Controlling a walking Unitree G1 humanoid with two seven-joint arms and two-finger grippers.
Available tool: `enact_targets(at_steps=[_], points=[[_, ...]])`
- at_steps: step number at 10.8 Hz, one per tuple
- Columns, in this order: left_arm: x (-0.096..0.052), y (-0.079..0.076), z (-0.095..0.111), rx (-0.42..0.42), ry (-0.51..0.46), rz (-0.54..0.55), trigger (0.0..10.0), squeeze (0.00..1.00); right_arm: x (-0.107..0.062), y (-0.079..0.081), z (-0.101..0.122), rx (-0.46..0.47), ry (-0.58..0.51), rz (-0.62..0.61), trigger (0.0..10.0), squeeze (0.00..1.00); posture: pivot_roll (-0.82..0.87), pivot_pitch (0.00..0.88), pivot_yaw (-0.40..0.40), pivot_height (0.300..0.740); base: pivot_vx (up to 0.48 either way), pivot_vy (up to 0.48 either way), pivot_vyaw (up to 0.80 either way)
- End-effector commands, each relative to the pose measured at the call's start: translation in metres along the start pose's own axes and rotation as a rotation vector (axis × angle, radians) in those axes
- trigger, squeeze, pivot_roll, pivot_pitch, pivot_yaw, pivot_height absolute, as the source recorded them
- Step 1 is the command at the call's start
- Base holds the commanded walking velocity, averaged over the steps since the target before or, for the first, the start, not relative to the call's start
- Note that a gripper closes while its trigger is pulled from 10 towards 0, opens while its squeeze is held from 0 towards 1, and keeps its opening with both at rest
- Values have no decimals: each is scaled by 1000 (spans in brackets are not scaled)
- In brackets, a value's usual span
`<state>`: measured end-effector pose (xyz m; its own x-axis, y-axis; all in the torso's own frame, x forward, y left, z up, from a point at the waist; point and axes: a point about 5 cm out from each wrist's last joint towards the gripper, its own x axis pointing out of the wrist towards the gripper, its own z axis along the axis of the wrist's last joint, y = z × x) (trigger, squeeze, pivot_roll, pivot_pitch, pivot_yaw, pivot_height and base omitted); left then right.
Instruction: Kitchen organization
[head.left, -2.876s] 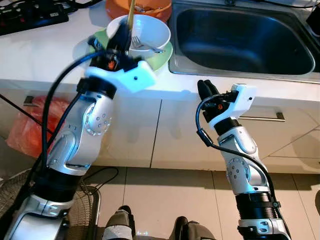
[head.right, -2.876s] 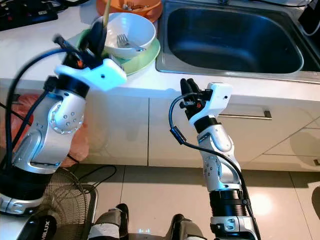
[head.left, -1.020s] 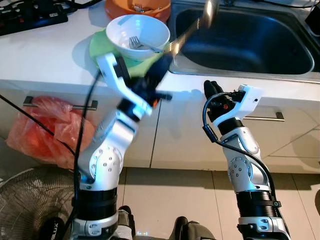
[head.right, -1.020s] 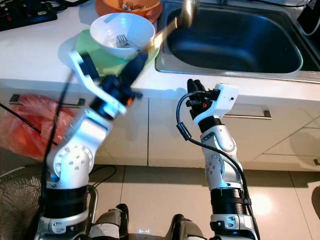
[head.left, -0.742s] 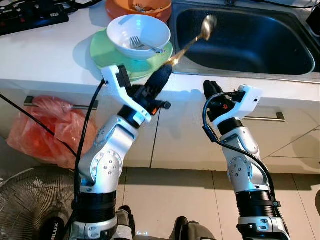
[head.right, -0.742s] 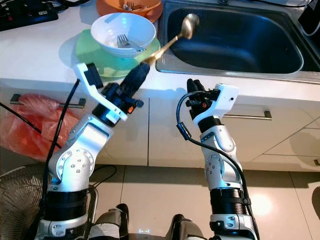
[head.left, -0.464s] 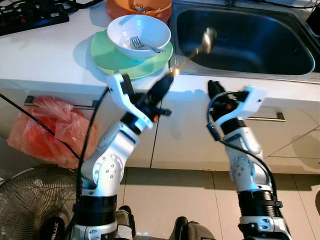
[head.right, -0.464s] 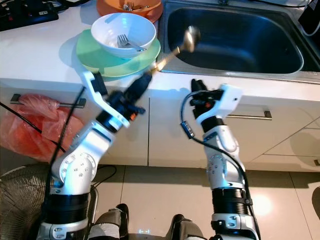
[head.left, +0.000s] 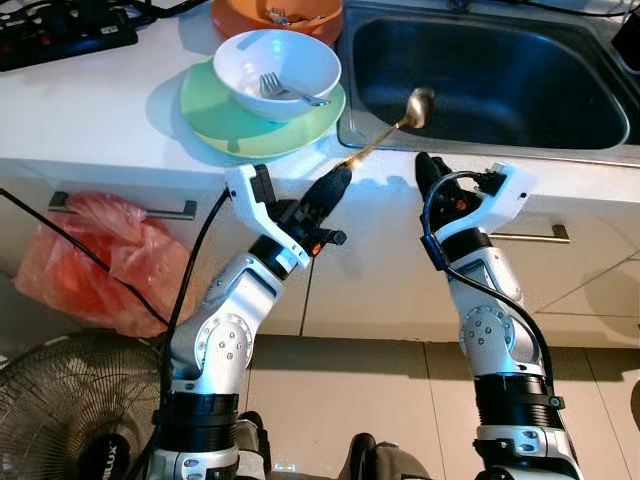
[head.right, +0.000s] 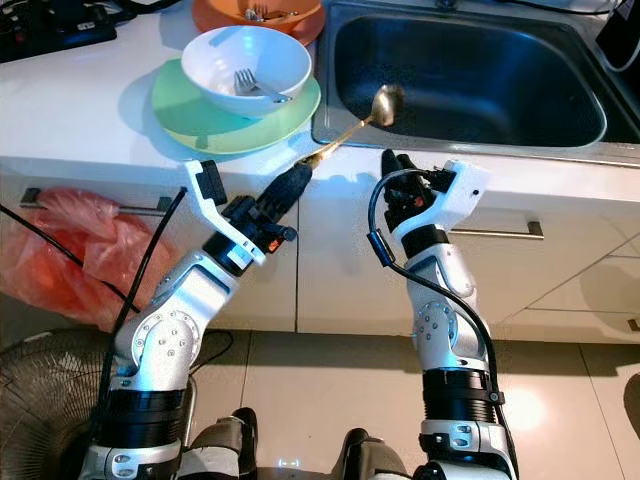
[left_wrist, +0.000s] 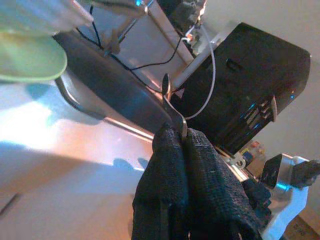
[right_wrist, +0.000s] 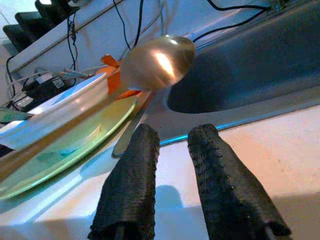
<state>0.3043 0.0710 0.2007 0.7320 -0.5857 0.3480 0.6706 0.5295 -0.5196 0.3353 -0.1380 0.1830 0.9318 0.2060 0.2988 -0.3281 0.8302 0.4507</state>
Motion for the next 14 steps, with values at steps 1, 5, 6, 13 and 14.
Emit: enact_targets(at_steps=[1,5,6,13,14], points=[[6,-7,-2,1,6,-44,10000,0,1,2,9,18,-28,3,10000,765,178,198,-55,740,0,0,0],[9,-4,0,28,3,-45,10000,0,7,8,15,123,-30,15,10000,1000,175,205,-57,740,0,0,0],[10,-5,0,33,4,-48,10000,0,8,8,16,157,-30,2,10000,1000,174,205,-56,740,0,0,0],[12,-6,-4,69,26,-66,10000,0,13,14,28,398,-19,27,10000,0,171,207,-57,740,0,0,0],[13,-8,-4,86,35,-76,10000,0,14,14,26,410,-11,25,10000,0,173,208,-56,740,0,0,0]])
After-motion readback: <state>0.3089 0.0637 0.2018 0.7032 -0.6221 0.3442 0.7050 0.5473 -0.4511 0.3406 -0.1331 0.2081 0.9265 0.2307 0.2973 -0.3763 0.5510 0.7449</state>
